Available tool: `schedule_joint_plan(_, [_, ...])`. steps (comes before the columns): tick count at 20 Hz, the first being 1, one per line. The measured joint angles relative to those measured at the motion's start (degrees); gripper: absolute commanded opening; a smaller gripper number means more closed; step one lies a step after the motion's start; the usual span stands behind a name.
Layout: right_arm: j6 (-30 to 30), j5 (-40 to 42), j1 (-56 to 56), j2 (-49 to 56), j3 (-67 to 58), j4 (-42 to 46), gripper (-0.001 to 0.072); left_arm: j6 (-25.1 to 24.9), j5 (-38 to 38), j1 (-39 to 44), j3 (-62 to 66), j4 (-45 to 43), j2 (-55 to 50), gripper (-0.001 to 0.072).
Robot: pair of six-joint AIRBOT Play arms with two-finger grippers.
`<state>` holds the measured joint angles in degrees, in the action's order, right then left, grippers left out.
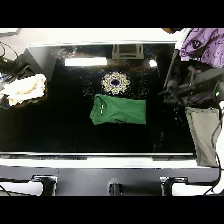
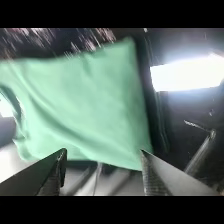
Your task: Fold the clothes and pants, and hang the long-sleeved shirts on hangers.
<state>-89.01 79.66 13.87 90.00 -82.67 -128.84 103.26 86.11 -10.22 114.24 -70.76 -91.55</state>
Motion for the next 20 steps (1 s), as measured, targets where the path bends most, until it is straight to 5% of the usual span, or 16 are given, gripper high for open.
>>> schedule_joint_plan(8, [-11.26,-5.64,-2.67,9.46,8.92,-7.39,0.0502,0.0,0.0,0.0,0.0,0.02,0.0,0.0017])
schedule_joint_plan(12, [-12.7,-8.85,-5.62,11.76,9.49,-8.55,0.0326,0.0,0.0,0.0,0.0,0.02,0.0,0.0017])
schedule_joint_plan(15, [-13.03,-10.49,-7.56,12.33,9.6,-8.87,0.0045,0.0,0.0,0.0,0.0,0.02,0.0,0.0017])
schedule_joint_plan(20, [-12.5,-11.37,-8.44,11.02,6.49,-9.68,0.0028,0.0,0.02,0.0,0.0,0.04,0.0,0.0017])
